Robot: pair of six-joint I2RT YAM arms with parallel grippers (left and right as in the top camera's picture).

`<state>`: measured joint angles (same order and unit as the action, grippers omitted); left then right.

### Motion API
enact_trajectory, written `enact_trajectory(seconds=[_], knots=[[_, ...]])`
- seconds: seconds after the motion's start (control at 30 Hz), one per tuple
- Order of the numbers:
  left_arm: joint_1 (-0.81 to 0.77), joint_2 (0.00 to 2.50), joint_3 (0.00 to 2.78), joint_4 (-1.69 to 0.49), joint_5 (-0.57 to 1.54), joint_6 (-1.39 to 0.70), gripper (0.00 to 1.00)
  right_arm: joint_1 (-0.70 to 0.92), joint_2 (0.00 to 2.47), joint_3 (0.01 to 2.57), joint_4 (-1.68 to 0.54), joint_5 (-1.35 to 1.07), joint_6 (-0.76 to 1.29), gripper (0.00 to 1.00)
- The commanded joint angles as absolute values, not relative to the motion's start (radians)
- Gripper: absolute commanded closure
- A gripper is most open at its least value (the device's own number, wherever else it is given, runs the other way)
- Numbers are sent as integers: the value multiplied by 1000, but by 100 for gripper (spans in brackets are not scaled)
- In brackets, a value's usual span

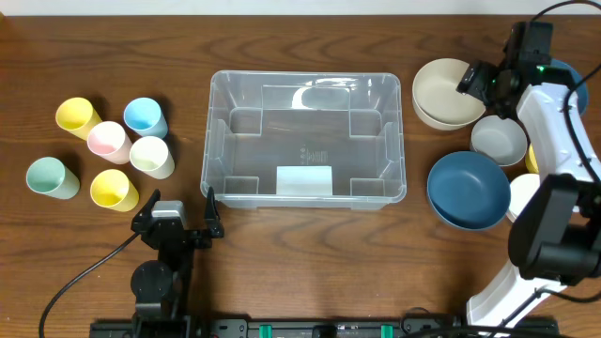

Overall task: Pack container
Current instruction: 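Reach the right gripper to the cream bowl and grip its rim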

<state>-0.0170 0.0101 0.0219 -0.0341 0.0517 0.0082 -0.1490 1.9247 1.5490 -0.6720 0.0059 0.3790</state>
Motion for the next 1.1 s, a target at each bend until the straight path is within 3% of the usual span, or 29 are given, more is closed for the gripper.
enact_trajectory(seconds=[0.0, 0.57, 1.07], knots=[[-20, 4, 4, -69, 41, 22, 2, -147, 1970, 1563, -646, -5, 388, 18], [-20, 4, 4, -69, 41, 22, 2, -147, 2048, 1561, -602, 27, 376, 30], [-20, 4, 4, -69, 41, 22, 2, -148, 2066, 1554, -608, 61, 377, 33]])
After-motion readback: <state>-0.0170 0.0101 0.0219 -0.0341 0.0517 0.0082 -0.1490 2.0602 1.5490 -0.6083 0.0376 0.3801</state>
